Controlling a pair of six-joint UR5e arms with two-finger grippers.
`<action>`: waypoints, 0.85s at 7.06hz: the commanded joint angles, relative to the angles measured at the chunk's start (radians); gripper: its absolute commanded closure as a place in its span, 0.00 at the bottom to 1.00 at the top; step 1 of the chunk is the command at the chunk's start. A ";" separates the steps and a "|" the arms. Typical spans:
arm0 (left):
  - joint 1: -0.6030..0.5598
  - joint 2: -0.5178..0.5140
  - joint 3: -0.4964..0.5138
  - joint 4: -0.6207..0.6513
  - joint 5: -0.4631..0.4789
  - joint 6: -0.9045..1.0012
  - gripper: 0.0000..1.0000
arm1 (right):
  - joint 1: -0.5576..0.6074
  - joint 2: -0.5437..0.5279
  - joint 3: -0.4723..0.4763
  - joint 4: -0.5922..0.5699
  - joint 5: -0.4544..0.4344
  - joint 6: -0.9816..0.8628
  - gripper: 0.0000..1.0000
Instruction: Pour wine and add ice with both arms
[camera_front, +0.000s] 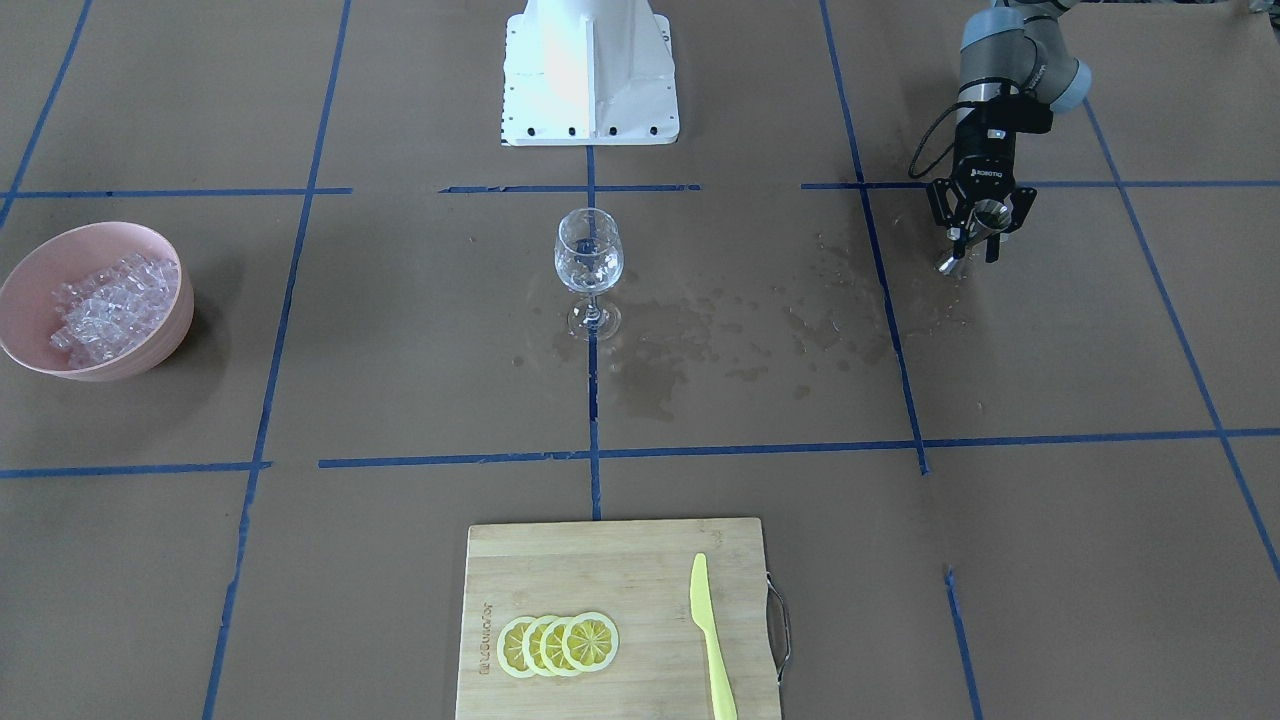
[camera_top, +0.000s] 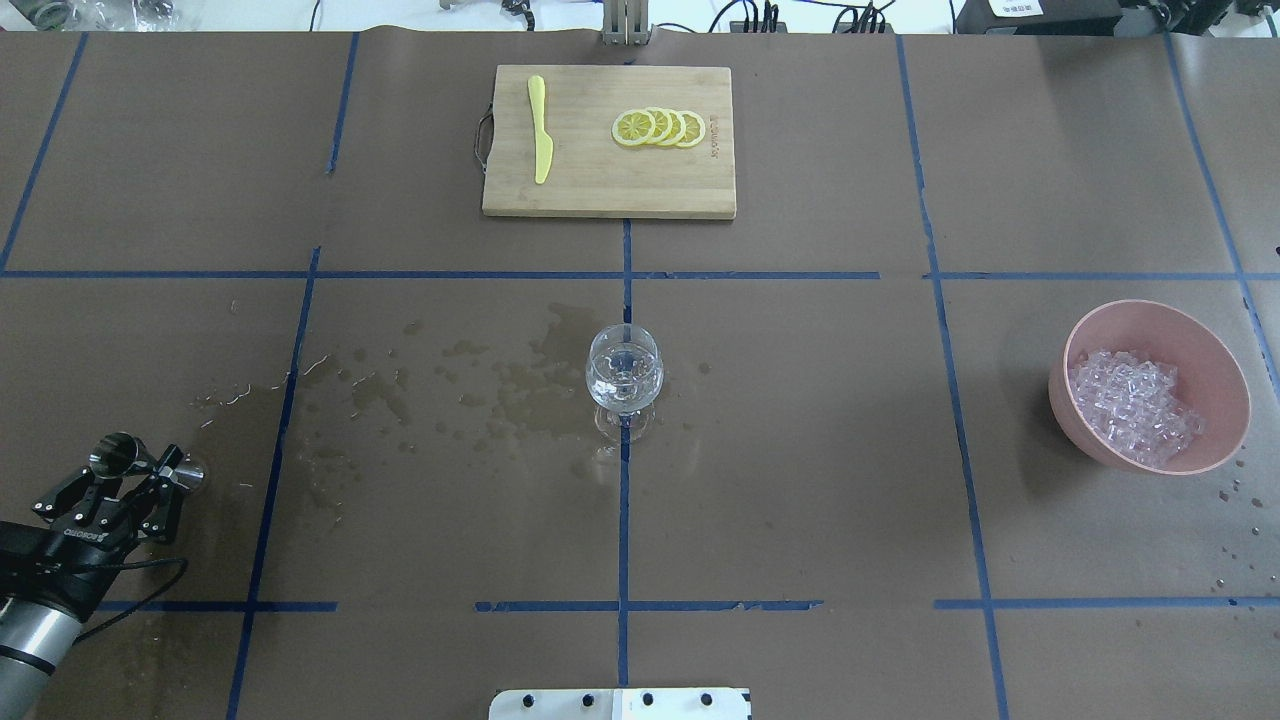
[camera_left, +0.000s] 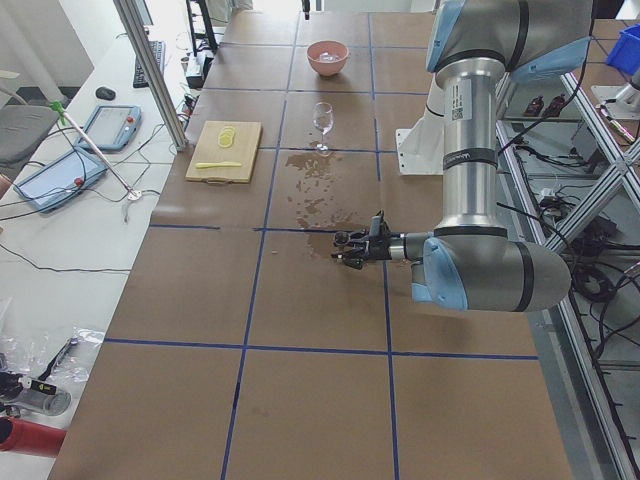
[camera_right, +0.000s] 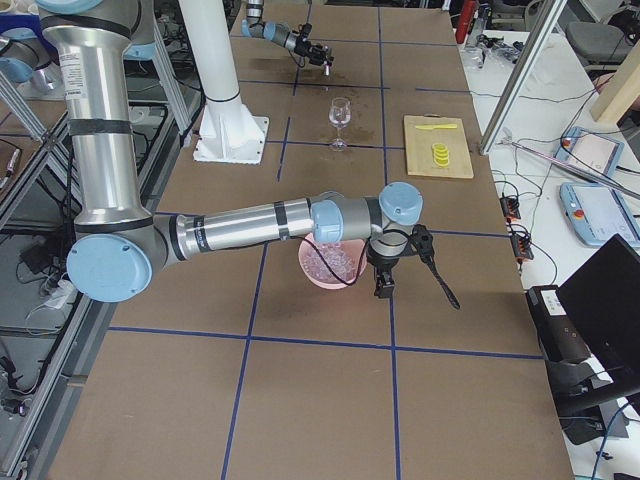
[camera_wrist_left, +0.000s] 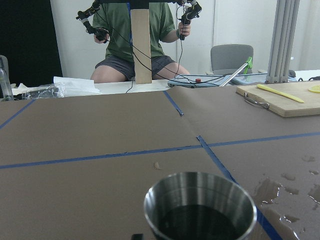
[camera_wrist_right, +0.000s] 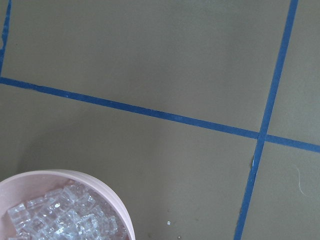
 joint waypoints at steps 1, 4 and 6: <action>0.014 -0.001 0.004 0.000 -0.001 0.000 0.55 | 0.000 0.000 -0.002 0.000 0.000 0.000 0.00; 0.025 -0.001 0.000 -0.005 -0.001 0.000 0.89 | 0.000 0.000 0.001 0.000 0.002 0.000 0.00; 0.025 0.000 -0.015 -0.090 -0.036 0.017 1.00 | 0.000 0.002 0.002 0.000 0.002 0.000 0.00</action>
